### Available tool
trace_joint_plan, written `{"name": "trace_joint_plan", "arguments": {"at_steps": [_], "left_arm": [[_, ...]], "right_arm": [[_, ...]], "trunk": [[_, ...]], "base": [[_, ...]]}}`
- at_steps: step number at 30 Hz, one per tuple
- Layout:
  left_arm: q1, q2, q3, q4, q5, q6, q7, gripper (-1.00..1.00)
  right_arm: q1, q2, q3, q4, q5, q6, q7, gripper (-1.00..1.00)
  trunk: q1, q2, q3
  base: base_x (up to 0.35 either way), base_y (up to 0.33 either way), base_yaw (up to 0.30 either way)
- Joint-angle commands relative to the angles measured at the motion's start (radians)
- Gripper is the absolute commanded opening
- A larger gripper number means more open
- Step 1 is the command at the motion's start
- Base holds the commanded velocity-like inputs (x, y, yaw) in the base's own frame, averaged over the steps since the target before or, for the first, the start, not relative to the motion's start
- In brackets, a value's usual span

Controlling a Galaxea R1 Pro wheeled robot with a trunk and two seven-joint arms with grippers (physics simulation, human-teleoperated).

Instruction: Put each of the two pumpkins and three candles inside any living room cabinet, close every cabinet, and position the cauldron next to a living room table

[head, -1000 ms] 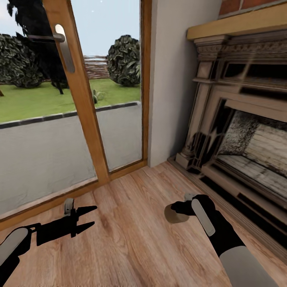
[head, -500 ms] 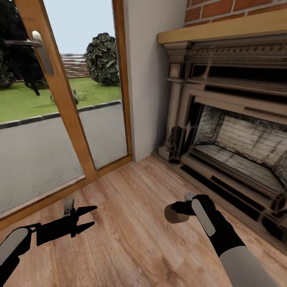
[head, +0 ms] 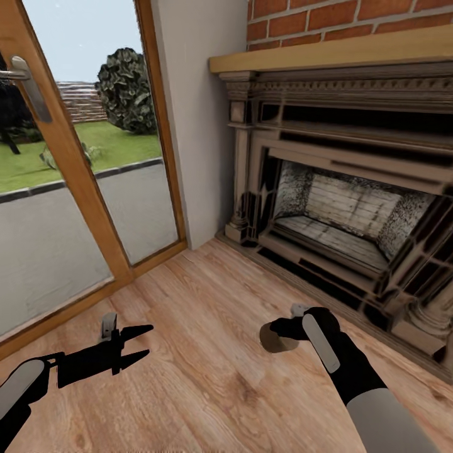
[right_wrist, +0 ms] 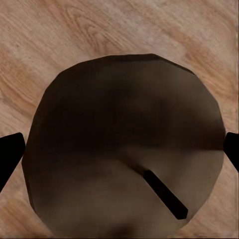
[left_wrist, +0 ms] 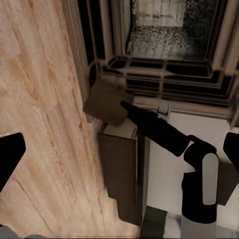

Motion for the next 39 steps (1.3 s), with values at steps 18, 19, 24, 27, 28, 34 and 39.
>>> {"name": "trace_joint_plan", "arguments": {"at_steps": [18,19,24,27,28,34,39], "left_arm": [[-0.001,0.001,0.008,0.066,-0.008,0.001,-0.010,1.00],[-0.001,0.001,0.007,0.065,-0.008,0.001,-0.010,1.00],[-0.001,0.001,0.009,0.062,-0.011,0.000,-0.010,1.00],[-0.001,0.001,0.005,0.057,-0.016,-0.001,-0.010,1.00],[-0.001,0.001,0.004,0.057,-0.017,-0.001,-0.010,1.00],[-0.001,0.001,0.003,0.058,-0.019,-0.001,-0.009,1.00],[-0.001,0.001,0.004,0.060,-0.019,-0.001,-0.010,1.00]], "right_arm": [[-0.001,0.000,0.003,0.000,-0.011,0.001,-0.010,-1.00],[-0.001,0.000,0.003,0.000,-0.011,0.001,-0.010,-1.00],[-0.001,0.000,0.003,0.000,-0.011,0.001,-0.010,-1.00],[-0.001,0.001,0.003,0.000,-0.011,0.001,-0.010,-1.00],[-0.001,0.001,0.003,0.000,-0.011,0.001,-0.010,-1.00],[-0.001,0.001,0.003,0.000,-0.011,0.001,-0.010,-1.00],[-0.001,0.000,0.002,0.003,-0.011,0.001,-0.010,-1.00]], "trunk": [[-0.070,0.126,0.040],[-0.070,0.126,0.039],[-0.070,0.126,0.035],[-0.070,0.126,0.032],[-0.070,0.126,0.031],[-0.070,0.126,0.025],[-0.070,0.126,0.022]], "base": [[-0.082,-0.013,-0.254],[-0.274,-0.096,-0.250],[-0.291,-0.113,-0.249],[-0.287,-0.144,-0.247],[-0.261,-0.174,-0.246],[-0.241,-0.193,-0.244],[-0.155,-0.248,-0.259]]}}
